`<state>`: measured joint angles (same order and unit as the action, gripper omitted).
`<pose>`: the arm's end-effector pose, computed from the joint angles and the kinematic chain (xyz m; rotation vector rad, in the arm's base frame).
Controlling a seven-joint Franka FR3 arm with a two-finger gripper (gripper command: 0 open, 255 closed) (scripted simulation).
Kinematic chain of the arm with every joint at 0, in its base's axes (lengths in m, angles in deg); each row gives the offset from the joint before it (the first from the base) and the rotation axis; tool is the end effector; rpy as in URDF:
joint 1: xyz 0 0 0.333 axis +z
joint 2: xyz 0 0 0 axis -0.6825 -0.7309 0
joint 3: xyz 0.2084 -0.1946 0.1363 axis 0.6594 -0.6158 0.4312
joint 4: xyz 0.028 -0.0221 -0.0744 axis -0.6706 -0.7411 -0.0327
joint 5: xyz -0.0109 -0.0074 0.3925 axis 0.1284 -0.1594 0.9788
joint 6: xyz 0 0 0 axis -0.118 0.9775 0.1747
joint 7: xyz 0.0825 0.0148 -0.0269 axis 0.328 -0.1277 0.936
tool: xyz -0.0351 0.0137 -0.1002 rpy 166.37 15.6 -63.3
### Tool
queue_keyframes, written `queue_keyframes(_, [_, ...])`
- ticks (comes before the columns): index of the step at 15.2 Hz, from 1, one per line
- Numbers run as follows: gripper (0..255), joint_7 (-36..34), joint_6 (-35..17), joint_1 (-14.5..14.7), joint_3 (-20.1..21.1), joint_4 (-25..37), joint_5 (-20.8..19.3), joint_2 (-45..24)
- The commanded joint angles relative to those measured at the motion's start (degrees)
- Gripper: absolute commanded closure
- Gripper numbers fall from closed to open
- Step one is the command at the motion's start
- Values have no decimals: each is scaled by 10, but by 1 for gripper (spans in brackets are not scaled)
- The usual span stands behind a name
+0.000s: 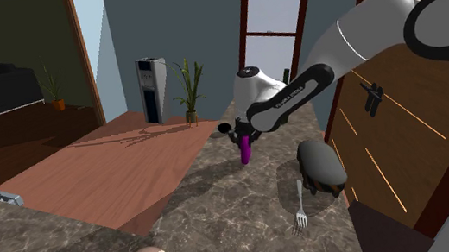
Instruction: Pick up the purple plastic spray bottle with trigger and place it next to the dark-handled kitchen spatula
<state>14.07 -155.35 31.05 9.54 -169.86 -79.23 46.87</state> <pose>0.6080 -0.0045 0.3089 2.8099 -0.8682 0.4122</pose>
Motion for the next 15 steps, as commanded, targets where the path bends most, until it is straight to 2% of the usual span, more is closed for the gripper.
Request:
queue_keyframes(1, [255, 8, 10, -2, 3, 1, 9, 10])
queue_keyframes(15, [255, 64, 92, -12, 21, 32, 64, 71])
